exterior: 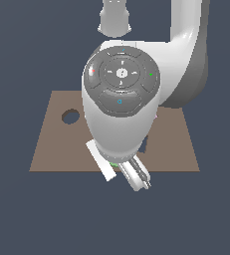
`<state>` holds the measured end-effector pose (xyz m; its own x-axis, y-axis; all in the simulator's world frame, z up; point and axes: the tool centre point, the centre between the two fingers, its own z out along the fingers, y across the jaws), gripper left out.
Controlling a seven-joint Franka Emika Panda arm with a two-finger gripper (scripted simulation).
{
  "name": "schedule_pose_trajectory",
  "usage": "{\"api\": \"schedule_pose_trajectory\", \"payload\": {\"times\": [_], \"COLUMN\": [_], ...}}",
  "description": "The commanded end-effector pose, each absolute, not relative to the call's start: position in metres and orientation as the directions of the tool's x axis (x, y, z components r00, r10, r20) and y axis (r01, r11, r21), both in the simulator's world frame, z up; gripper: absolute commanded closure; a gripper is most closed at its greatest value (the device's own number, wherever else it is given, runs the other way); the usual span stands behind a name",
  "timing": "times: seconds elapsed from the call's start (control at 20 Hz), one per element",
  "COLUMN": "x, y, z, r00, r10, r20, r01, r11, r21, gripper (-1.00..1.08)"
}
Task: Insert a designated object into the corresponding slot on a board.
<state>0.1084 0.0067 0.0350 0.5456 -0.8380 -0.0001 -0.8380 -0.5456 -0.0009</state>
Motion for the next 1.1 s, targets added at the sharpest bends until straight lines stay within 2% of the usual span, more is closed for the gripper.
{"api": "schedule_pose_trajectory", "payload": {"times": [0.0,0.55,1.05], "x": [0.102,0.042,-0.013], "y": [-0.015,-0.106,-0.145], "z": [0.036,0.039,0.04], "r00": [0.466,0.047,-0.215], "r10": [-0.885,-0.999,-0.977], "r20": [0.0,0.0,-0.001], "r01": [-0.885,-0.999,-0.977], "r11": [-0.466,-0.047,0.215], "r21": [-0.002,-0.002,-0.001], "gripper": [1.08,1.08,1.08]}}
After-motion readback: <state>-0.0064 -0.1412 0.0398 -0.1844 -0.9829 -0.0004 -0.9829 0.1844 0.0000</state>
